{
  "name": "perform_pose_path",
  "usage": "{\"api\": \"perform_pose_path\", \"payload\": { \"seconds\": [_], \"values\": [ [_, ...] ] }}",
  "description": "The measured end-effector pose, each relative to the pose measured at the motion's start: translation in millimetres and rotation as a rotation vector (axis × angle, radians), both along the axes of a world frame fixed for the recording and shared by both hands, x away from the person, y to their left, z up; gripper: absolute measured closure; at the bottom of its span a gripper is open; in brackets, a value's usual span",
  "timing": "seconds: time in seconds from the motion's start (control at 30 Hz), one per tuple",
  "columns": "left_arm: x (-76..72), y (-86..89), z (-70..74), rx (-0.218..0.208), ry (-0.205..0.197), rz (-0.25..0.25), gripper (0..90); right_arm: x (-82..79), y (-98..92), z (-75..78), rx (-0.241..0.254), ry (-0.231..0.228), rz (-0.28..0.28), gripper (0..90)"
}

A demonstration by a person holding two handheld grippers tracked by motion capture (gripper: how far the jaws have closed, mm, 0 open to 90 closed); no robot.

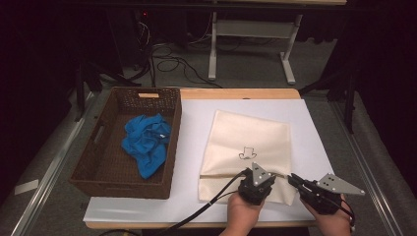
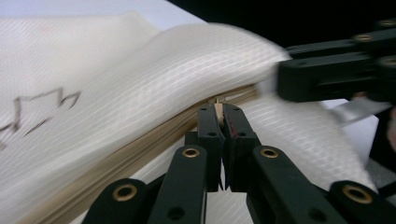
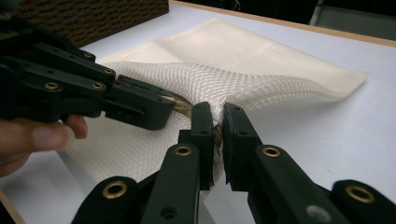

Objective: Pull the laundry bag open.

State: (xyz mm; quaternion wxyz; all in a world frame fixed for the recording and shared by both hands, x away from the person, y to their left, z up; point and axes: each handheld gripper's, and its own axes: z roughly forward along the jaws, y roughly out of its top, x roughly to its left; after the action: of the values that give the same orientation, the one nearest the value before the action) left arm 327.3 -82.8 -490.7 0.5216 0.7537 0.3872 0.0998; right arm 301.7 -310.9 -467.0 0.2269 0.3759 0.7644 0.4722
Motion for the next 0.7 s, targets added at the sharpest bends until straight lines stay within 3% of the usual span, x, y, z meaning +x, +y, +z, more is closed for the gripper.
{"api": "perform_pose_path", "payload": {
  "seconds": [0.7],
  "values": [
    [-4.7, 15.0, -4.2, 0.011, -0.027, -0.011, 87.0, 1.3, -1.4, -1.7, -0.006, 0.010, 0.001, 85.0]
  ]
}}
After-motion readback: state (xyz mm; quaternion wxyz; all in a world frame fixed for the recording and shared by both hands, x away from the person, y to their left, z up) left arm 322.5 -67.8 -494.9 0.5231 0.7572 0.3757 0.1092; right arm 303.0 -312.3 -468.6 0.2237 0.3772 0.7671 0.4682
